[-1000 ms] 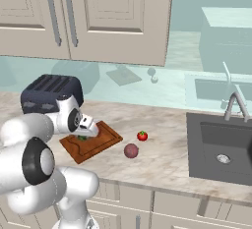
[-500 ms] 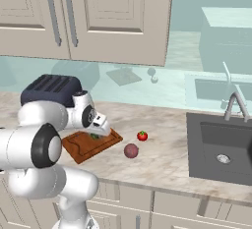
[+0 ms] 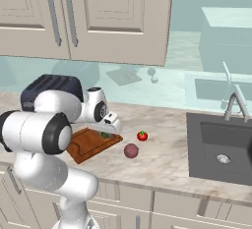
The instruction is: Place the avocado, onion, tomato, and bell pepper on the cutting board.
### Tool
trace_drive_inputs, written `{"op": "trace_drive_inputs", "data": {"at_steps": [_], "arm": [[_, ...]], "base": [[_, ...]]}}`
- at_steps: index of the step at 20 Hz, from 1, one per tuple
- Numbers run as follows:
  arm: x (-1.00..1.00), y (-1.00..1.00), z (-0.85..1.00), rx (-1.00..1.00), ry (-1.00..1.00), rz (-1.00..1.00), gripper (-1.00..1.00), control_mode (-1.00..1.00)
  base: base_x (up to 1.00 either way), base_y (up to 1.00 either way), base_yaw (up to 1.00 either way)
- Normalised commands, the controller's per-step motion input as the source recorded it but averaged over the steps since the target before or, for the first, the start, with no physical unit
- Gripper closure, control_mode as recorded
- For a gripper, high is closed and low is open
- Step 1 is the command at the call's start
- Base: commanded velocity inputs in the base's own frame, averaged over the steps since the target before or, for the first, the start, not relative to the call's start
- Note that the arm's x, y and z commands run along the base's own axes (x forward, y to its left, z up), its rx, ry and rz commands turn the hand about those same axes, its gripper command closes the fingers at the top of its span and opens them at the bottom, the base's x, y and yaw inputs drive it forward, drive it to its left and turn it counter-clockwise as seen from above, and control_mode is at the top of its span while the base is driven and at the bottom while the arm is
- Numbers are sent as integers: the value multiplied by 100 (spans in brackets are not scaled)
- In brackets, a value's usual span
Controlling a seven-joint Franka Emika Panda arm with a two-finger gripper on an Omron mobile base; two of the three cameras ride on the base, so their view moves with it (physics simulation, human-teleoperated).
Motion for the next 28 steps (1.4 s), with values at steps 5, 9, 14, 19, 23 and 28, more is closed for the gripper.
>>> {"op": "trace_drive_inputs", "data": {"at_steps": [5, 9, 14, 19, 23, 28], "arm": [[22, -19, -9, 1, 10, -1, 100, -100], [5, -8, -12, 2, 4, 0, 100, -100], [4, -1, -13, 5, 2, 0, 100, -100], [1, 0, -17, 6, -1, 0, 100, -100], [0, 0, -11, 2, -10, 0, 100, -100], [-1, 1, -8, 6, -8, 0, 100, -100]], "base": [[0, 0, 0], [0, 0, 0], [0, 0, 0], [0, 0, 0], [0, 0, 0], [0, 0, 0]]}}
